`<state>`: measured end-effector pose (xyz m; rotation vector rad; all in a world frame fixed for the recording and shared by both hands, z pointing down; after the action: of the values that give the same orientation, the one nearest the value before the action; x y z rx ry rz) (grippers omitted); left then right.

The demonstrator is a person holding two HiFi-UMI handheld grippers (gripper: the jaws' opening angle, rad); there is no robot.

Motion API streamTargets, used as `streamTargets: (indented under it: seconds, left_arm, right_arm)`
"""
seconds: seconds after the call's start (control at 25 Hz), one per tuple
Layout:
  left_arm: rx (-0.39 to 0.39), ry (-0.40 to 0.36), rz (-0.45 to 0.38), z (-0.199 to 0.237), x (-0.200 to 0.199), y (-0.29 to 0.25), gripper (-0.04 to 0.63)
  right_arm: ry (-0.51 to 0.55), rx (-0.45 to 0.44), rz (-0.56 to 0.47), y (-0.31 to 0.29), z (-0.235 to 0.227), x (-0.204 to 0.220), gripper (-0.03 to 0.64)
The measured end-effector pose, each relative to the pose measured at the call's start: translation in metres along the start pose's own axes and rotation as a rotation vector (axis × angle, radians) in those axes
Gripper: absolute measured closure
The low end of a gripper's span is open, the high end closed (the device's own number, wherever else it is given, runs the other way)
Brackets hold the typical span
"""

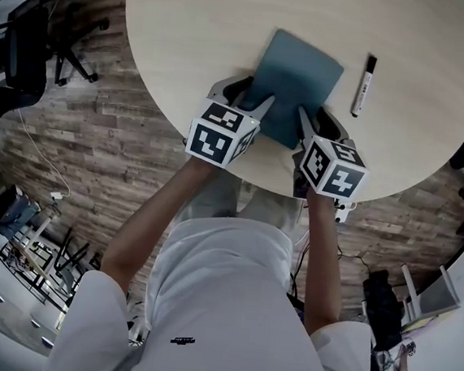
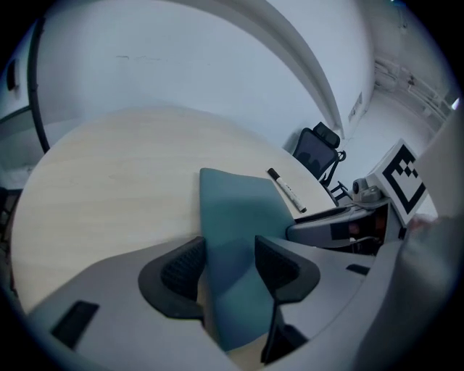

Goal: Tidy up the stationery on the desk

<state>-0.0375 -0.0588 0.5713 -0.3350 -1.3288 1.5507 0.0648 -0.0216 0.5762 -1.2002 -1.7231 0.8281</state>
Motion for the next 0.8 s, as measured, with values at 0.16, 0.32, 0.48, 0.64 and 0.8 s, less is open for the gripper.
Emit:
streamTargets:
  seconds: [0.16,0.32,0.48,0.64,0.8]
  left_arm:
    - [0.023,0.016,0.029,-0.017,0.02,0.003,0.383]
    - [0.048,0.062,0.06,-0.033,0.042,0.007,0.383]
    - [0.036,0.085,0.079,-0.046,0.059,0.006,0.383]
    - [0.021,0.102,0.086,-0.054,0.069,0.009,0.383]
    - [0.001,0.108,0.082,-0.055,0.072,0.009,0.383]
  right_arm:
    - [0.038,0.016,0.021,0.006,-0.006,0.009,0.434]
    - [0.063,0.027,0.037,0.011,-0.009,0.019,0.434]
    - [0.12,0.04,0.067,0.013,-0.013,0.032,0.434]
    - [0.146,0.052,0.074,0.018,-0.013,0.041,0.434]
    - [0.151,0.058,0.073,0.02,-0.012,0.047,0.434]
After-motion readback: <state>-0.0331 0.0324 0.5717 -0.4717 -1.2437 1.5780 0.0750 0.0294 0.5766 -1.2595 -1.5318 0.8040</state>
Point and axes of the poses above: the fingertips, and each gripper's own axes: y backward along the fingers, z to its left, x out of its underside, the point moved 1 cm from there along y, backward along the fingers, and after that the axes turned 10 degrees about z, right-handed, at the moved point
